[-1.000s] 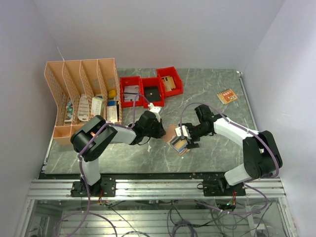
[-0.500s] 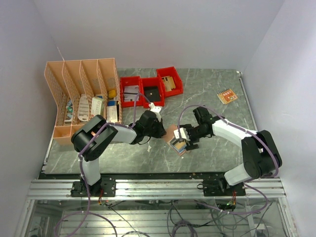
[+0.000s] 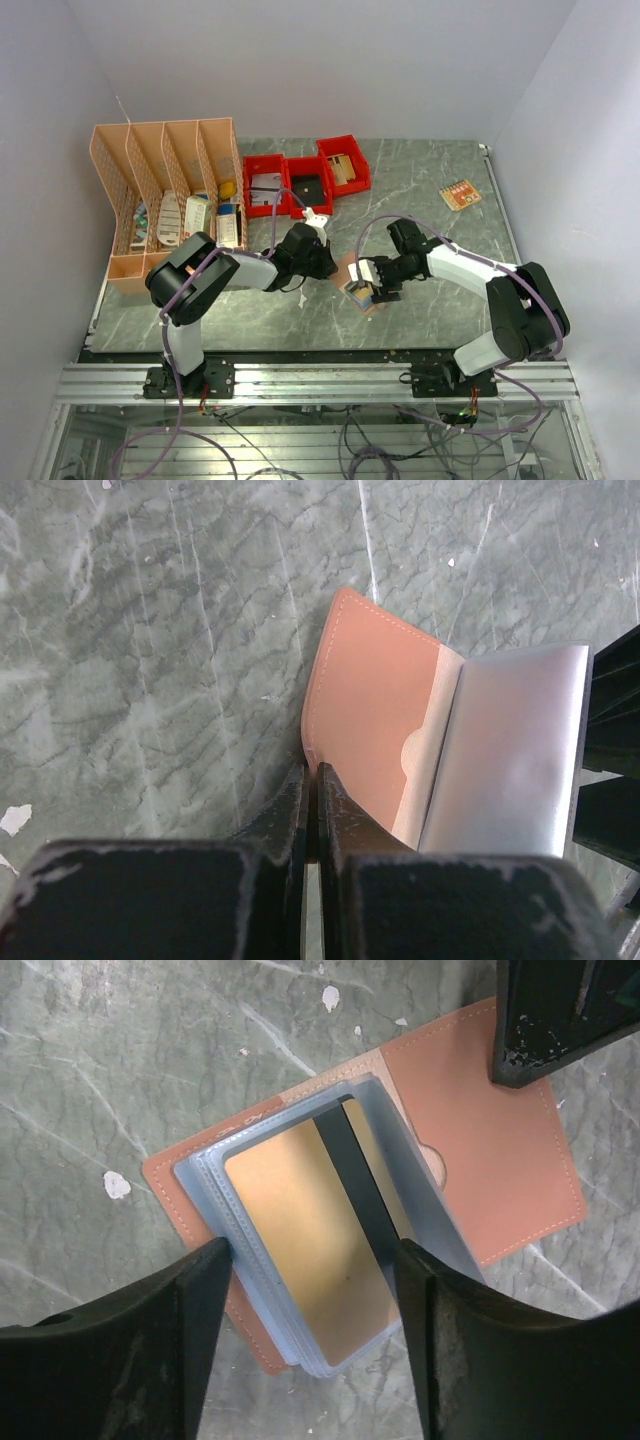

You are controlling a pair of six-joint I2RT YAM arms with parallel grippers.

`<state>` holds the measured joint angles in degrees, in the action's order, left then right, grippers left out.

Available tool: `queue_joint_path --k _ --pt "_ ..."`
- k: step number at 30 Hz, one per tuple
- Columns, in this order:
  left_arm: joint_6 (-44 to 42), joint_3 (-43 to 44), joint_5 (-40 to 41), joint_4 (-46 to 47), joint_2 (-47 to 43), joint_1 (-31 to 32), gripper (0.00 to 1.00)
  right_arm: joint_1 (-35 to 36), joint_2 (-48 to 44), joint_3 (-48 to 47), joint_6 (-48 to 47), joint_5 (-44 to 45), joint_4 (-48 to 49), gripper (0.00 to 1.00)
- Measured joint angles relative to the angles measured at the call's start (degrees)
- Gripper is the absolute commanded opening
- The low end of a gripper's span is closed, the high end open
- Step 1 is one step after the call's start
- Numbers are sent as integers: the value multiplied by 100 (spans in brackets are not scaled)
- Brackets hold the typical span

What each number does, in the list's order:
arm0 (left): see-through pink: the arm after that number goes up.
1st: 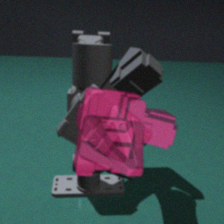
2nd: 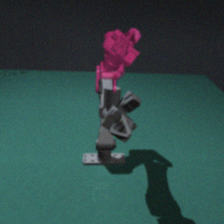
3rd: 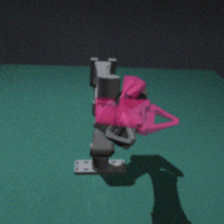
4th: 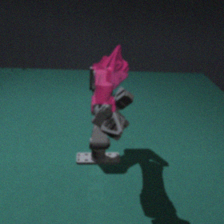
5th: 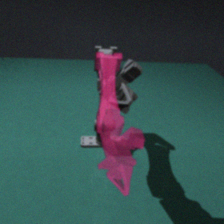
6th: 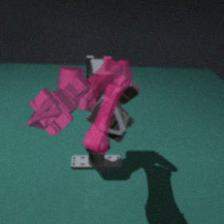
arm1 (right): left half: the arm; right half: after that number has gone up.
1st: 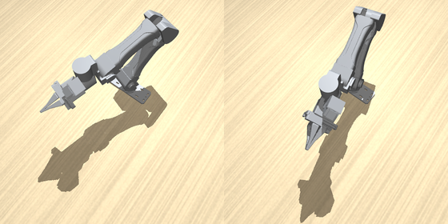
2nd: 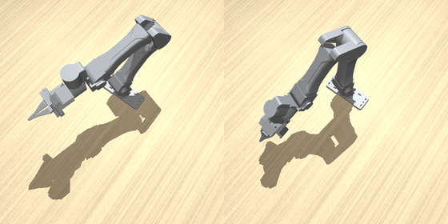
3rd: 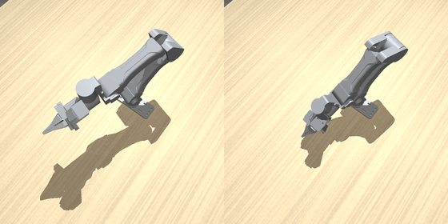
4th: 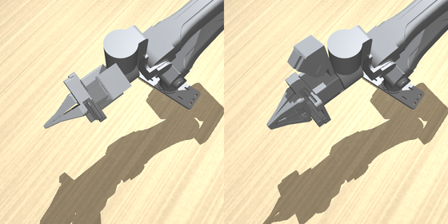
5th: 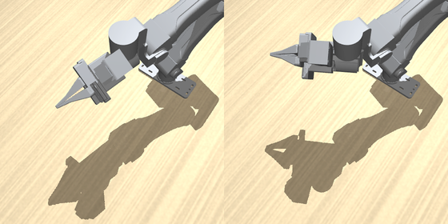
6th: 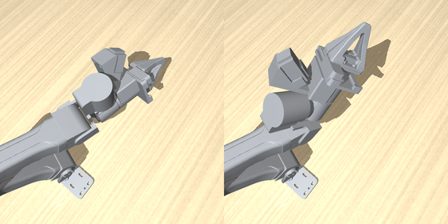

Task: Put the credit cards into the card holder
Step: Open the card holder at the center of the board, then turn over the card slot in the card holder.

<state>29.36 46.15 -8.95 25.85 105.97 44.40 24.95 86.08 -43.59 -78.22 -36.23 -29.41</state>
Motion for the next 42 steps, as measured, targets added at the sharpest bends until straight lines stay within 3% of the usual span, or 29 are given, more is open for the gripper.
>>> queue_joint_path --k 3,8,15,21,27,37,42 --pt "-37 13 -4 -9 4 -7 7 7 0 -57 190 4 0 53" --pt "-116 83 -2 -81 22 -28 7 13 0 -289 498 -46 0 51" --pt "-197 179 -26 -212 44 -31 7 13 0 -560 750 -55 192 51" --pt "-216 223 -46 -262 57 -31 7 13 4 -726 837 -44 236 58" --pt "-212 223 -83 -258 68 -31 7 13 240 -752 1034 57 367 52" --pt "-140 221 -232 -216 96 -31 7 13 1222 -1644 2358 758 1320 51" --pt "46 175 -251 -214 68 -31 8 -28 1381 -2011 2822 660 1342 56"
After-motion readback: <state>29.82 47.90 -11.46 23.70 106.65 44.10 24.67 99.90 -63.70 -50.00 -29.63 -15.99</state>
